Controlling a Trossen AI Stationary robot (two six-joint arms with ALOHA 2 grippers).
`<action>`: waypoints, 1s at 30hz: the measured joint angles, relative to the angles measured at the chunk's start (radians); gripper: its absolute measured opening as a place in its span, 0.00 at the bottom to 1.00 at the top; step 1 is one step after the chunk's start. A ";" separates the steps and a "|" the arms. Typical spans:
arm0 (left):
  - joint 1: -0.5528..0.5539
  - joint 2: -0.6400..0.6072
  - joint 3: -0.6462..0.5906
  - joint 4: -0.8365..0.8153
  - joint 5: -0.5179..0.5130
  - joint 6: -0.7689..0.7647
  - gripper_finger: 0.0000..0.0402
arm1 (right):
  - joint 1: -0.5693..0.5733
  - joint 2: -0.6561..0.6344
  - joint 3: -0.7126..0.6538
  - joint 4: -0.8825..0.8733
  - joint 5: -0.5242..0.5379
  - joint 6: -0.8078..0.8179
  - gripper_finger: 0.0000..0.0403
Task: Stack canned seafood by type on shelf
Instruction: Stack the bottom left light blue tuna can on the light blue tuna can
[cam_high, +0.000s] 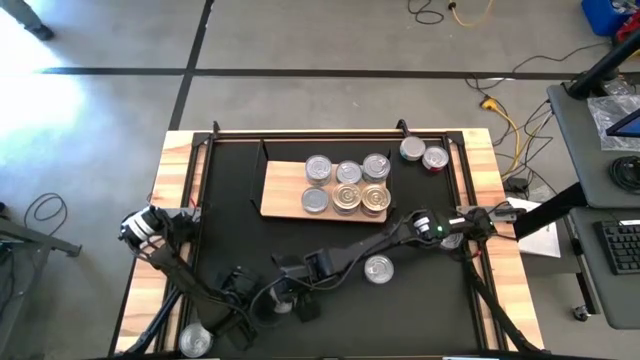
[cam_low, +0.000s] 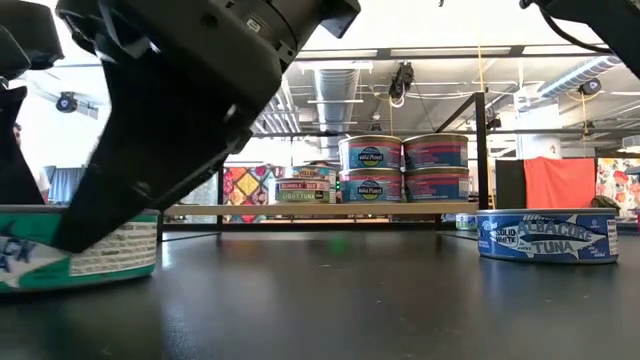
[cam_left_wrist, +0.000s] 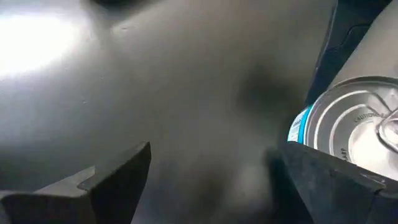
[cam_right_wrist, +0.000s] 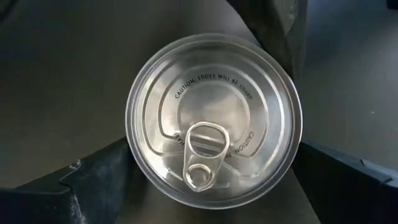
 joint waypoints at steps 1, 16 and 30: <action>0.006 -0.001 0.000 0.013 0.000 0.020 0.89 | 0.001 0.000 0.000 0.004 -0.001 0.009 0.99; -0.023 -0.062 0.001 -0.147 0.132 0.154 0.89 | -0.002 0.000 -0.014 0.021 0.047 0.044 0.99; -0.247 -0.056 0.000 -0.139 0.123 -0.287 0.87 | -0.002 -0.002 -0.027 0.028 0.039 0.008 0.99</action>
